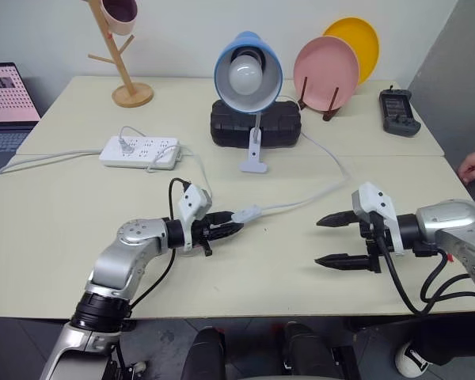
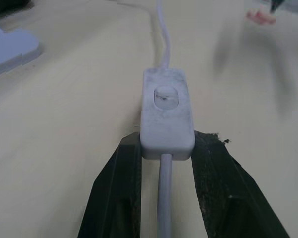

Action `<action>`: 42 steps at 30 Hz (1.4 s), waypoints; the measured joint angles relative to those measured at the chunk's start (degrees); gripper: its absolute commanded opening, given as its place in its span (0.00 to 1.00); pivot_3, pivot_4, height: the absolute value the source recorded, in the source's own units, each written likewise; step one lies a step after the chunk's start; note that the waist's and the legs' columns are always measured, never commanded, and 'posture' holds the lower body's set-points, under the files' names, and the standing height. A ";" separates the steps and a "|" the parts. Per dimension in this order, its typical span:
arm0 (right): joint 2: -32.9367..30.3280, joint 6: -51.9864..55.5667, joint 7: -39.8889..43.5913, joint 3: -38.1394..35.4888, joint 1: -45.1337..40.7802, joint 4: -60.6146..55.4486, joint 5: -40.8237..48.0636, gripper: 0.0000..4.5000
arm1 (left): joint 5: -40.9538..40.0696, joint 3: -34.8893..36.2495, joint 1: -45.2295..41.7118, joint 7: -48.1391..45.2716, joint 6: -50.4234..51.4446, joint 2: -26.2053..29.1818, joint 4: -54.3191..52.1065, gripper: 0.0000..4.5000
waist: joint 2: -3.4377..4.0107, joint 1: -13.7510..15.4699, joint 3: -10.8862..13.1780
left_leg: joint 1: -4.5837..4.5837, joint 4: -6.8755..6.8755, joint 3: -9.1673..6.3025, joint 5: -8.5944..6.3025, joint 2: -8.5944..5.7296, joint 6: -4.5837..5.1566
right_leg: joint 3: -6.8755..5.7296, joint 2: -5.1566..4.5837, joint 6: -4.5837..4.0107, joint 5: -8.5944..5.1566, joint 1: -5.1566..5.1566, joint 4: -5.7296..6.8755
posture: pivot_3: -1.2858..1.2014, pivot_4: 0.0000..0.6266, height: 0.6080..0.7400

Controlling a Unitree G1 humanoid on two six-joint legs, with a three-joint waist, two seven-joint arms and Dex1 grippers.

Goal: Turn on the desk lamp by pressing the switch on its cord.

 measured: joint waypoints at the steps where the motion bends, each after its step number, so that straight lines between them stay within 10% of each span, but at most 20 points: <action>1: 4.38 5.94 -3.57 -2.68 -1.11 1.64 5.03 1.00 | -2.80 1.08 -0.73 0.32 3.46 0.08 -1.85 0.24 | 0.00 -0.08 0.00 | 0.01 0.02 -0.01 0.00 0.01 0.00 | 0.01 0.01 0.00 0.02 0.00 0.02 | 0.52 0.24 1.00; 6: 20.03 24.64 -24.52 -11.76 -8.59 11.25 25.99 1.00 | -6.24 3.03 -2.35 2.32 6.78 0.24 -8.03 0.24 | 0.06 -0.28 -0.01 | 0.04 -0.04 -0.01 0.00 -0.02 0.00 | 0.05 0.01 -0.02 0.03 0.01 0.03 | 0.52 0.24 1.00; 11: 24.94 20.27 -56.58 -8.29 -10.16 23.87 57.81 1.00 | -2.44 0.10 -1.16 2.25 0.50 0.36 -11.48 0.24 | 0.05 0.10 -0.02 | -0.18 -0.03 0.01 0.00 -0.05 0.01 | 0.05 0.00 -0.03 0.03 -0.08 -0.09 | 0.52 0.24 1.00; 26: 31.55 10.34 -79.40 -3.78 -9.88 20.96 69.44 1.00 | 2.19 -1.88 -0.95 3.67 -5.55 -0.14 -12.10 0.24 | 0.06 0.02 -0.02 | -0.27 0.03 -0.03 -0.01 -0.02 0.02 | 0.04 0.03 0.02 0.04 -0.13 -0.13 | 0.52 0.24 1.00; 42: 29.24 10.40 -80.24 -5.00 -8.78 20.46 69.43 0.16 | 1.67 -1.89 -1.15 3.49 -6.37 -0.11 -11.79 0.24 | 0.06 0.01 -0.02 | -0.28 0.02 -0.03 -0.01 -0.02 0.02 | 0.05 0.04 0.02 0.04 -0.13 -0.14 | 0.52 0.24 1.00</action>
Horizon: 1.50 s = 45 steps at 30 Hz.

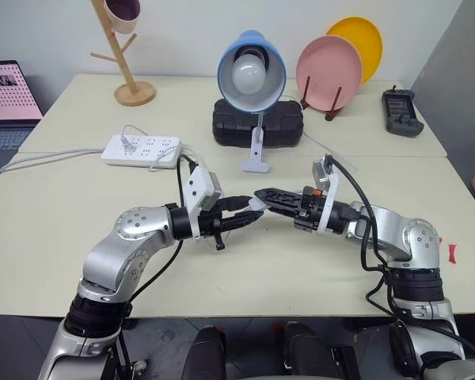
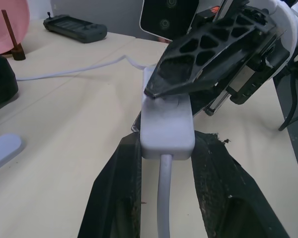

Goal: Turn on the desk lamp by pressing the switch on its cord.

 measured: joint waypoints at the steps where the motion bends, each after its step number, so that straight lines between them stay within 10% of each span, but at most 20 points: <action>1: 0.00 0.00 0.10 -0.01 0.02 -0.01 0.00 0.14 | 0.03 -0.01 -0.18 0.02 0.00 0.00 0.03 0.24 | 0.00 0.00 0.00 | 0.00 0.00 0.00 0.00 0.00 0.00 | -0.01 0.00 0.00 0.00 0.00 0.00 | 0.52 0.24 1.00; 19: -6.78 -2.48 1.82 4.50 -0.24 -3.95 0.34 0.14 | -0.85 -1.17 -0.46 -0.14 0.24 0.11 0.04 0.24 | 0.00 0.00 0.00 | -0.02 -0.02 0.00 0.00 0.00 0.00 | 0.01 0.00 0.01 -0.01 -0.03 -0.03 | 0.52 0.24 1.00; 33: -6.19 -2.11 4.06 0.94 -0.05 -3.73 0.40 0.84 | -0.16 -0.46 -0.75 0.00 -0.05 1.09 2.28 0.24 | 0.00 0.01 0.01 | -0.04 -0.04 0.00 0.00 0.00 0.00 | 0.00 0.00 0.01 -0.02 -0.04 -0.06 | 0.52 0.24 1.00; 45: -4.11 -0.61 1.88 1.42 -0.01 -2.58 0.42 0.84 | 0.19 -0.47 -1.15 -0.04 -0.17 1.09 2.32 0.24 | 0.02 0.00 0.01 | -0.04 -0.11 0.01 0.00 0.00 0.00 | 0.01 0.00 0.01 -0.02 -0.08 -0.07 | 0.52 0.24 1.00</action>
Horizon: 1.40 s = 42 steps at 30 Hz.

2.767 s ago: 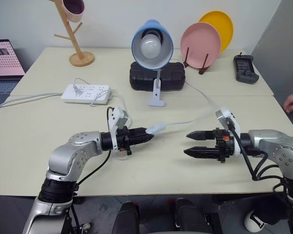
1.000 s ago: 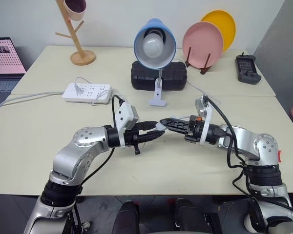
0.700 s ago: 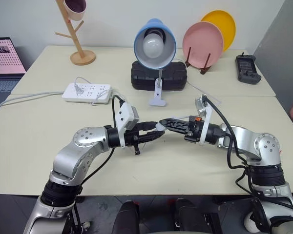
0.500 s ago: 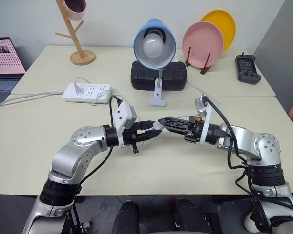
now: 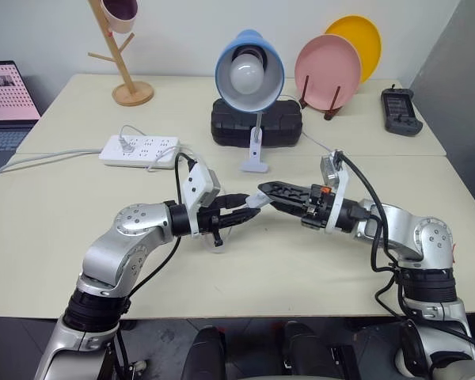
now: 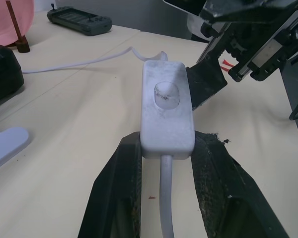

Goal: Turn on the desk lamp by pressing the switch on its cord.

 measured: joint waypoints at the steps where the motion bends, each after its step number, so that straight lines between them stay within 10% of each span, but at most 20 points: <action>1: 0.02 0.02 -0.12 0.16 0.03 -0.01 0.00 0.84 | 0.00 0.00 0.00 0.00 0.00 0.00 0.00 0.24 | 0.00 0.00 0.00 | 0.00 -0.01 0.00 0.00 0.00 0.00 | 0.00 0.00 0.00 0.00 0.00 0.00 | 0.52 0.24 1.00; 6: 0.28 -0.11 -1.10 1.09 0.03 -0.03 0.00 0.74 | -0.01 0.00 0.00 0.04 0.00 0.00 -0.01 0.24 | 0.00 -0.01 0.00 | 0.00 -0.04 0.00 0.00 0.00 0.00 | 0.00 0.00 0.01 -0.01 -0.01 0.00 | 0.52 0.24 1.00; 19: 2.67 -1.60 -4.82 1.10 0.10 -0.01 -0.01 0.10 | 0.00 0.42 -0.11 0.25 -0.08 -0.04 -0.22 0.24 | 0.00 -0.01 0.00 | 0.00 -0.06 0.00 0.00 0.00 0.00 | 0.00 0.00 0.02 -0.01 -0.04 -0.01 | 0.52 0.24 1.00; 42: 1.77 -4.39 -11.60 3.53 -0.08 -3.97 0.46 0.10 | 1.33 -0.13 -0.06 0.03 -0.08 0.02 0.35 0.24 | 0.00 -0.03 0.00 | -0.02 -0.16 0.01 0.00 0.00 0.00 | 0.02 0.00 0.01 -0.02 -0.10 -0.03 | 0.52 0.24 1.00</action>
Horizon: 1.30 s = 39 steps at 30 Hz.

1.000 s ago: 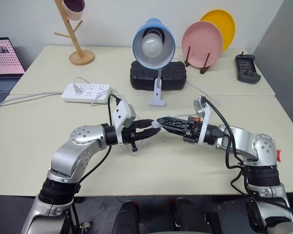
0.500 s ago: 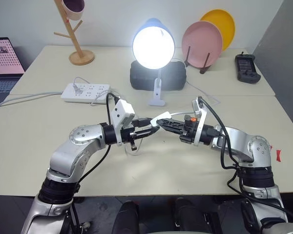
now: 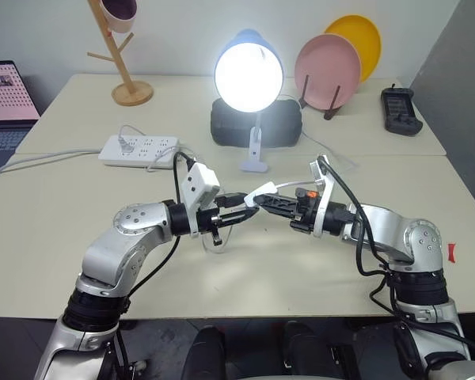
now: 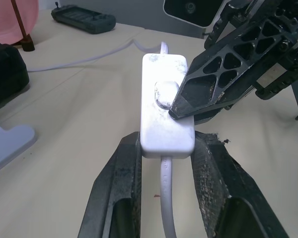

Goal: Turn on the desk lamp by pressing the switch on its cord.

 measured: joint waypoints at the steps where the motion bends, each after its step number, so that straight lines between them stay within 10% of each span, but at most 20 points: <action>1: -0.05 -0.16 -0.39 0.14 0.00 -0.11 0.13 0.18 | 0.03 -0.07 -0.01 -0.07 -0.05 -0.02 0.16 0.24 | 0.00 0.00 0.00 | 0.00 0.00 0.00 0.00 0.00 0.00 | 0.00 0.00 0.00 0.00 0.00 -0.01 | 0.52 0.24 1.00; 17: -7.64 2.24 9.63 -0.66 5.28 -4.00 -0.16 1.00 | 1.16 -1.21 -1.81 -2.44 -1.48 -0.04 2.34 0.24 | -0.01 0.10 0.00 | -0.05 -0.06 0.03 0.00 -0.01 0.00 | 0.02 -0.02 -0.02 0.01 -0.02 -0.09 | 0.52 0.24 1.00; 28: -29.16 7.34 32.05 -5.16 0.23 -9.45 -9.39 1.00 | 8.97 -6.72 -8.94 -10.41 -8.85 3.28 15.70 0.24 | 0.12 -0.24 0.08 | 0.03 -0.11 0.05 0.01 0.00 0.02 | 0.02 0.03 0.20 -0.14 -0.08 -0.05 | 0.52 0.24 1.00; 39: -28.12 3.70 41.80 -3.97 -1.27 -11.11 -27.04 1.00 | 11.47 -9.25 -13.43 -18.08 -11.52 1.79 24.16 0.77 | 0.07 0.17 0.08 | -0.17 -0.28 0.06 0.01 -0.01 0.02 | -0.02 -0.03 -0.03 0.00 -0.13 -0.32 | 0.52 0.24 1.00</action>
